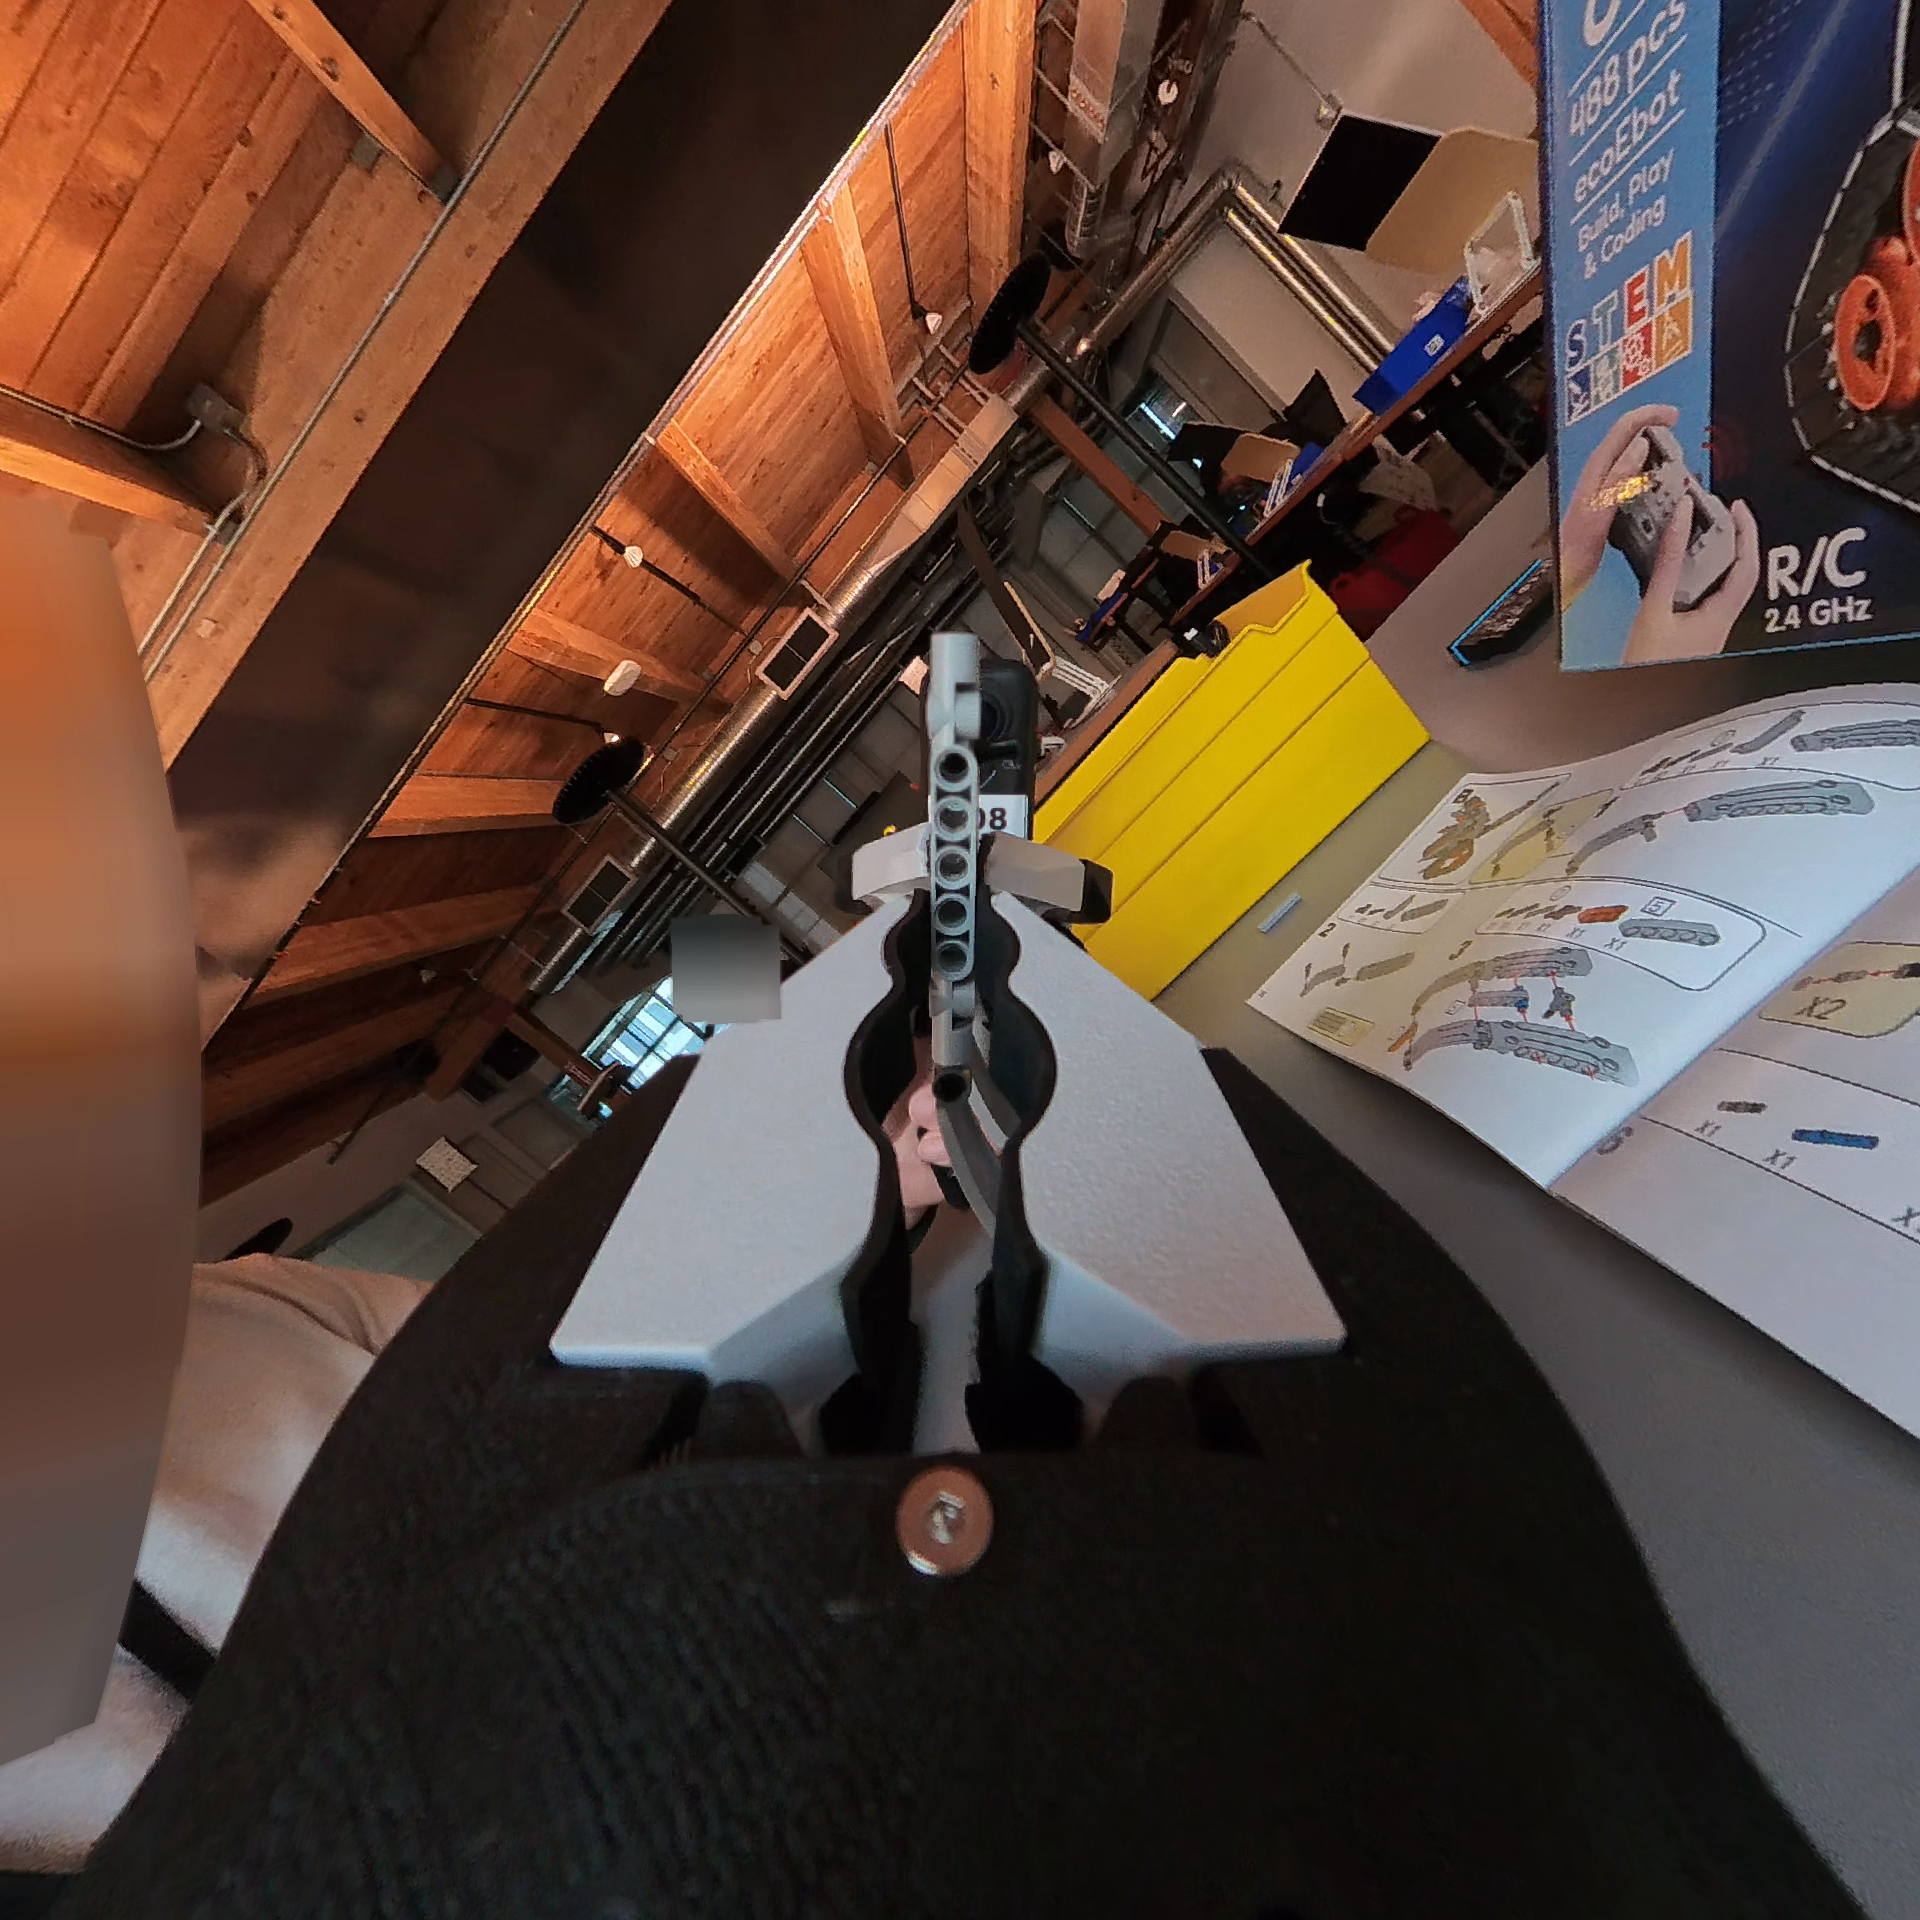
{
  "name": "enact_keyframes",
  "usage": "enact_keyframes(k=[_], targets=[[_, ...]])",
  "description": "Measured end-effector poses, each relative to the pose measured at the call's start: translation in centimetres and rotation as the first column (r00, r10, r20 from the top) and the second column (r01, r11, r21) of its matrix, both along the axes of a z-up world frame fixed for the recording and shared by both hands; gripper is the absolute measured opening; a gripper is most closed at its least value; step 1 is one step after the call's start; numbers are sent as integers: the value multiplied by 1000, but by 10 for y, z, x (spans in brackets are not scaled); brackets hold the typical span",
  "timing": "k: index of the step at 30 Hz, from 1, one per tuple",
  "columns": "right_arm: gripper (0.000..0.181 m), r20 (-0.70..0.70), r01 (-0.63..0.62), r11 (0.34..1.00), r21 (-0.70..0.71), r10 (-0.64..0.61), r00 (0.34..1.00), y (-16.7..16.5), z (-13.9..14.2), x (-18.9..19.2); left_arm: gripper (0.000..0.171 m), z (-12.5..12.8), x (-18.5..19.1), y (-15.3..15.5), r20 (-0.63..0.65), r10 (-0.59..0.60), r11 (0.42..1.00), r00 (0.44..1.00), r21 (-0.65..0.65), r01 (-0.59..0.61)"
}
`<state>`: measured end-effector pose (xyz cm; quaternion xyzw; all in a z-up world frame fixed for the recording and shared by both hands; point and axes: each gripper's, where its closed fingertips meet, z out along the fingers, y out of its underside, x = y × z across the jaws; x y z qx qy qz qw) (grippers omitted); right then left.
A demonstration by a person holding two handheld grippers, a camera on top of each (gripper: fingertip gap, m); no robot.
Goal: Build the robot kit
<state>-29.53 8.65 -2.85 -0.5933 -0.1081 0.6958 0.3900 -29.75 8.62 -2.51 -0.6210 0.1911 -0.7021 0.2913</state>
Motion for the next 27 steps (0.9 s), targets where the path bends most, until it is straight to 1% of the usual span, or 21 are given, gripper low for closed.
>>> enact_keyframes(k=[5, 10, 13, 21, 27], targets=[[5, -29, 15, 1000, -10, -16, 999, 3, 2, 0, 4, 2, 0, 3, 21, 23, 1000, 1000, 3, -23], [5, -64, 6, 999, -41, -8, 998, 3, 2, 2, 4, 2, 1, 2, 30, 24, 1000, 999, 1, -24], [5, -24, 9, 1000, -29, -10, 1000, 3, -1, 2, 5, -2, 2, 2, 12, 22, 1000, 1000, -2, -22], [5, 12, 13, 999, -48, -12, 1000, 2, -7, 2, 5, -8, 2, 2, -17, 22, 1000, 1000, 4, -22], [6, -16, 12, 998, -69, -13, 1000, 2, -5, 1, 5, -6, 2, 2, -21, 41, 999, 999, 28, -41]])
